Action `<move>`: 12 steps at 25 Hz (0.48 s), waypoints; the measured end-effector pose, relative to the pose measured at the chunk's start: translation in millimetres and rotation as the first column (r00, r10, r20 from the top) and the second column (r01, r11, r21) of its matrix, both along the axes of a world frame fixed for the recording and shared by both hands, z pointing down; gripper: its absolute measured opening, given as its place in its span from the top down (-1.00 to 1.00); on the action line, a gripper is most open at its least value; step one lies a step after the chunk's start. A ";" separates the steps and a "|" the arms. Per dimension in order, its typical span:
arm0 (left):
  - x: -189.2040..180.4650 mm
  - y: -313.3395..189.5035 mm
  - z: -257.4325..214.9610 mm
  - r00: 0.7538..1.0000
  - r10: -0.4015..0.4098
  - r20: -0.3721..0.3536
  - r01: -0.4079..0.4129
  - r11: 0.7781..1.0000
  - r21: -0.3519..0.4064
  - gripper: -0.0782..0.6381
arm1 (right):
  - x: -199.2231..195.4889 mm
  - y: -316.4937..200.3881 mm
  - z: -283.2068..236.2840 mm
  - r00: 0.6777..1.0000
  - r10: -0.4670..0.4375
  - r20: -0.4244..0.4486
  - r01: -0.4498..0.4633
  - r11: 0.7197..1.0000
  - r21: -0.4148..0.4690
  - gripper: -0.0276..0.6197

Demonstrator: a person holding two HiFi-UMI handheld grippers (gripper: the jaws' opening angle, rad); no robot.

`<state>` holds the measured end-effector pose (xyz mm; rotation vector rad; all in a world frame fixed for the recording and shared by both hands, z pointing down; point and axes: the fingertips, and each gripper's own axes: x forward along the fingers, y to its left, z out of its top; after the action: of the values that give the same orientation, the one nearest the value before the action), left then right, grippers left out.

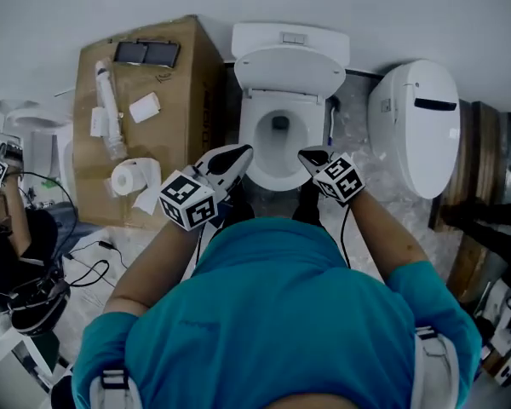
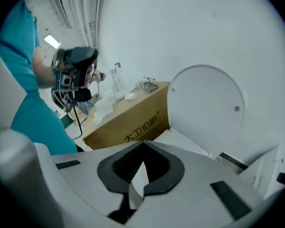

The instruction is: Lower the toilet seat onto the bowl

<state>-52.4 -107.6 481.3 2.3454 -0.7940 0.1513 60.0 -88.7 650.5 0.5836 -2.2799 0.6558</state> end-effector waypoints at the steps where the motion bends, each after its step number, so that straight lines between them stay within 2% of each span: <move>1: 0.1 -5.2 -14.4 1.000 -0.001 -0.006 0.001 1.000 0.021 0.77 | 2.3 -11.9 -23.3 0.999 0.036 0.035 -0.037 0.999 0.017 0.91; 6: -2.4 -26.9 -91.5 0.998 -0.013 -0.055 0.020 0.993 0.120 0.77 | 16.8 -60.0 -147.0 0.968 0.159 0.195 -0.185 0.975 0.121 0.92; 12: -15.3 -51.6 -191.1 0.996 -0.024 -0.086 0.046 0.963 0.264 0.77 | 36.4 -96.0 -298.1 0.910 0.223 0.350 -0.321 0.913 0.252 0.92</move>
<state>-67.7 -159.2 290.2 2.5676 -0.8601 -0.0719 96.4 -184.7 352.5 1.0306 -2.6511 0.5625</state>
